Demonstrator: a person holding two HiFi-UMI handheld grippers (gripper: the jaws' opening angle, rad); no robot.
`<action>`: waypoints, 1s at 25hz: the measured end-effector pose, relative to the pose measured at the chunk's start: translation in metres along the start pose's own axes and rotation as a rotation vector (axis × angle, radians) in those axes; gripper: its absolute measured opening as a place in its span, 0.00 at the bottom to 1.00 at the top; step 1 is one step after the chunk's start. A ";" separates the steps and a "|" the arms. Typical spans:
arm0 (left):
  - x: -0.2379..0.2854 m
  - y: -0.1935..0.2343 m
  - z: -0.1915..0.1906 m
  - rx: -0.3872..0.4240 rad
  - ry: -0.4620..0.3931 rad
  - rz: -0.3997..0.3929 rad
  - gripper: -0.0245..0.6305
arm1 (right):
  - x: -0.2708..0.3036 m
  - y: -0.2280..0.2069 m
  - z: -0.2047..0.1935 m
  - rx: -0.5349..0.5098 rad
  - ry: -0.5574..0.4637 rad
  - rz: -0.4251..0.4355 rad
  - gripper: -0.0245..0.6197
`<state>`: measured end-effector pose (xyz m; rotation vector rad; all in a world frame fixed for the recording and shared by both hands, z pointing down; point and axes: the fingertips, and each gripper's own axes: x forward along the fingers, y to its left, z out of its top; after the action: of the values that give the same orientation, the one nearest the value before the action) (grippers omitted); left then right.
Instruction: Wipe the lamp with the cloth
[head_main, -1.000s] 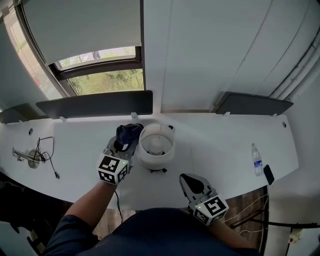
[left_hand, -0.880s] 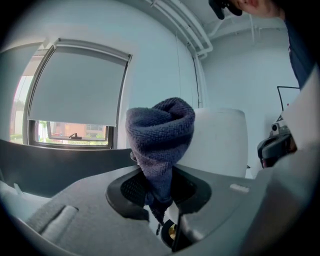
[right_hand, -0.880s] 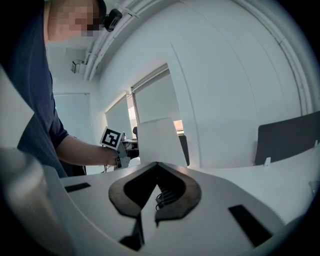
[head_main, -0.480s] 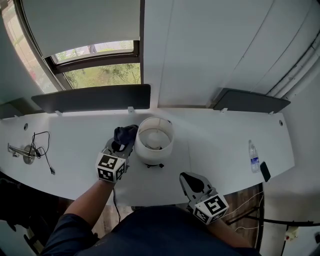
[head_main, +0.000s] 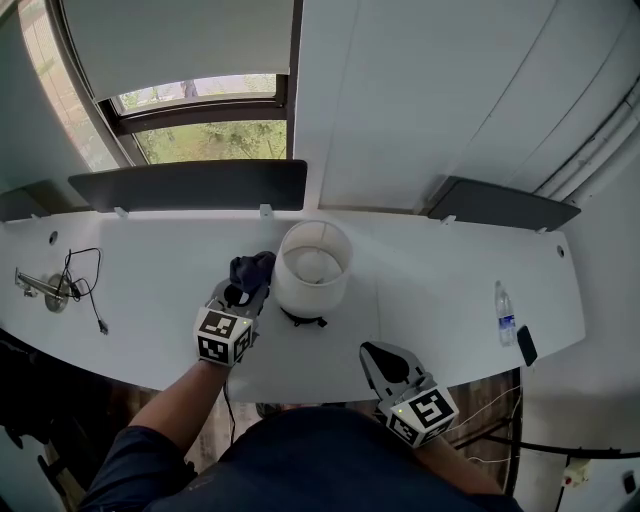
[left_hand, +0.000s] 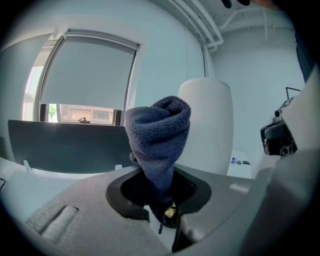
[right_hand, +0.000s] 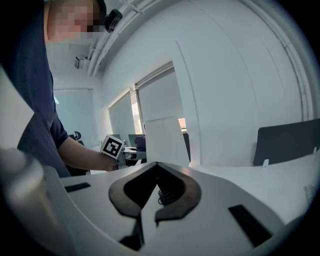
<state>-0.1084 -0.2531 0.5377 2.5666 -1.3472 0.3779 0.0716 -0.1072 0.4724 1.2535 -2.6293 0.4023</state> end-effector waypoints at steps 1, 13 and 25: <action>-0.003 -0.002 0.000 0.002 0.001 0.001 0.19 | -0.001 0.001 0.001 -0.004 -0.002 0.004 0.05; -0.064 -0.046 0.022 -0.021 -0.055 -0.015 0.19 | -0.009 0.018 0.025 -0.053 -0.075 0.057 0.05; -0.114 -0.121 0.075 -0.074 -0.169 -0.134 0.19 | -0.003 0.041 0.041 -0.067 -0.117 0.127 0.05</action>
<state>-0.0612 -0.1210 0.4218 2.6580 -1.2069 0.0881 0.0393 -0.0936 0.4265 1.1263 -2.8049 0.2661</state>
